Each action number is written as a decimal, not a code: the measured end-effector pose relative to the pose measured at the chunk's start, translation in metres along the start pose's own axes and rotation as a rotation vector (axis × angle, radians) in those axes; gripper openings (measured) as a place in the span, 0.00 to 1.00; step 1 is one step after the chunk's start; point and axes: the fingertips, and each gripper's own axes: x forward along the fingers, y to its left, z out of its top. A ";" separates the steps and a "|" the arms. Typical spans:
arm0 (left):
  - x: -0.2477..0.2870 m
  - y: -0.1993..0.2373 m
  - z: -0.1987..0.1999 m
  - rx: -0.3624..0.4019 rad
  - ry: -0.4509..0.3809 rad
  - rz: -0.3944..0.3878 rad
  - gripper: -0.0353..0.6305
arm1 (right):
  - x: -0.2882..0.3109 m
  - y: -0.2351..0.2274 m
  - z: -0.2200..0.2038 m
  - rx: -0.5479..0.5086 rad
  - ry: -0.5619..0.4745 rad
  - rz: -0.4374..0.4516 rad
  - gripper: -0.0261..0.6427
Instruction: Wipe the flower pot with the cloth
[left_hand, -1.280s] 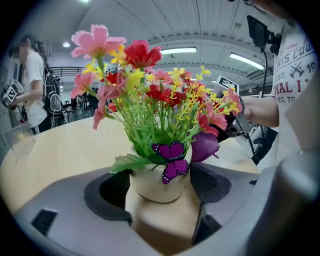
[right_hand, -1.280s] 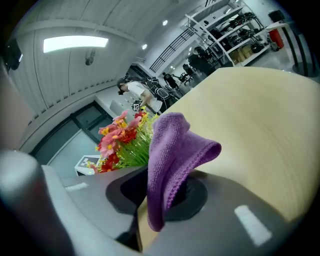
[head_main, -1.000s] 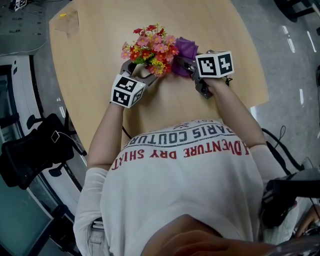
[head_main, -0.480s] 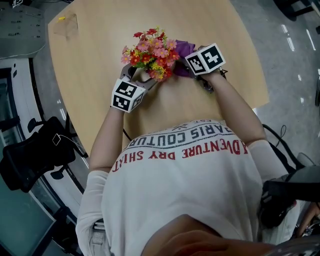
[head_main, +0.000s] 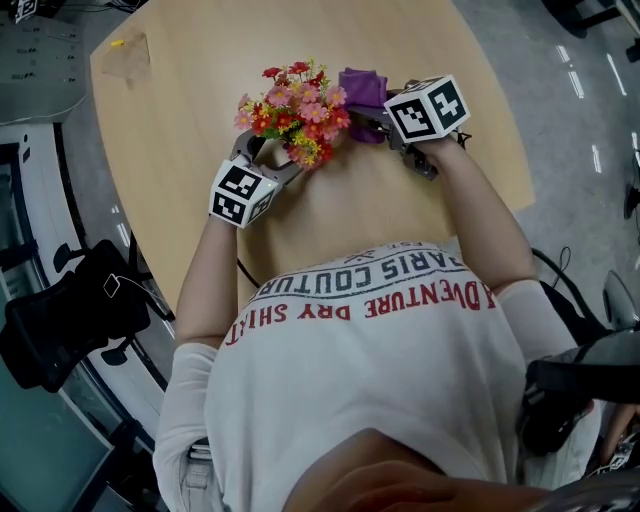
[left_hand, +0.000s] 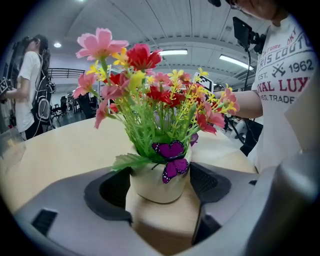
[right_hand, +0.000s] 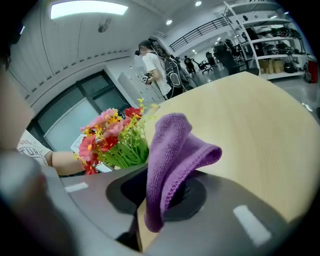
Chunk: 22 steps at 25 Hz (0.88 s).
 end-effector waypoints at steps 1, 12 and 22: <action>0.000 0.001 0.000 0.008 0.001 -0.011 0.62 | 0.000 0.004 0.003 -0.007 0.005 0.023 0.11; 0.000 0.000 0.004 0.021 -0.017 -0.036 0.62 | 0.025 -0.009 -0.005 -0.031 0.128 0.060 0.11; 0.001 0.002 0.007 0.028 -0.004 -0.025 0.62 | 0.043 -0.032 -0.015 -0.109 0.212 -0.080 0.11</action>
